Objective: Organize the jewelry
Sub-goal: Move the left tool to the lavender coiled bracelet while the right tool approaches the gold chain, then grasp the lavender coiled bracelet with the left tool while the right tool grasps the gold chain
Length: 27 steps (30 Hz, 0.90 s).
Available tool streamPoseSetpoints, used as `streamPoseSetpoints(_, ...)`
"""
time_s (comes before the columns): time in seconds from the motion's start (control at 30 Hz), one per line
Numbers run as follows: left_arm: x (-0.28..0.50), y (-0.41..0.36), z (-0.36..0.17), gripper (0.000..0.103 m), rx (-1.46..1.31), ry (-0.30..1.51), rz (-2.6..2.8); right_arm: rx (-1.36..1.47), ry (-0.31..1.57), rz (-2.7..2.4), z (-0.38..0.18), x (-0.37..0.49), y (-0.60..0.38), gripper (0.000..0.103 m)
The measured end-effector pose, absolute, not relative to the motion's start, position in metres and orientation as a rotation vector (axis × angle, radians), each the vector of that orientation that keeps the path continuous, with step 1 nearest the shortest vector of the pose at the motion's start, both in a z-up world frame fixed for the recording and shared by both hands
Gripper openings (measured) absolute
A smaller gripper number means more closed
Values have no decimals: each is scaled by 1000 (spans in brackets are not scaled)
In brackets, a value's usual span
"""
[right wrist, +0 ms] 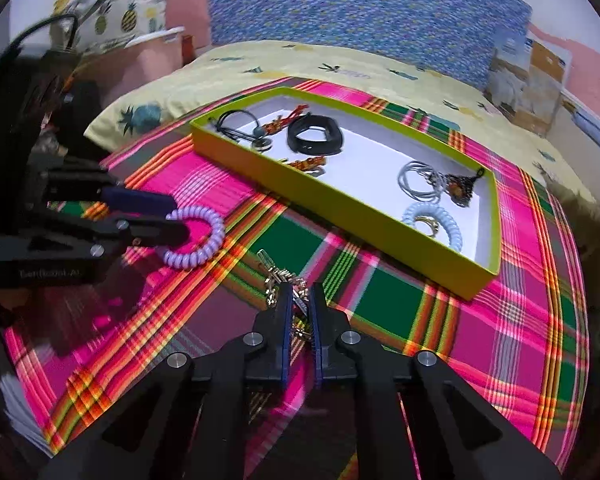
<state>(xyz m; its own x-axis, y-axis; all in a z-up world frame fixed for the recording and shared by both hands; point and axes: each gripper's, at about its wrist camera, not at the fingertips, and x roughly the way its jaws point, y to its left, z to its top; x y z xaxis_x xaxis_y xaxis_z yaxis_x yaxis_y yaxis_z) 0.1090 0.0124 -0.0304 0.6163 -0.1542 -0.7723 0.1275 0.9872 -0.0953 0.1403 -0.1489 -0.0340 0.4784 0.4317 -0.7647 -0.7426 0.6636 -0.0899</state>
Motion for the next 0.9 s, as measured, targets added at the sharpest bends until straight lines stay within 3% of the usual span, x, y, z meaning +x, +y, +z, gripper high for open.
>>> streamPoseSetpoints(0.4, 110, 7, -31, 29, -7, 895, -175, -500, 798, 757, -35, 140, -142, 6)
streamPoseSetpoints(0.43, 110, 6, -31, 28, -2, 894, -176, -493, 800, 750, -35, 140, -142, 5)
streamPoseSetpoints(0.5, 110, 4, -31, 11, 7, 894, -180, -472, 803, 731, -34, 141, -143, 4)
streamPoseSetpoints(0.9, 101, -2, -25, 10, 17, 864, -194, -339, 814, 672, -30, 136, -160, 0)
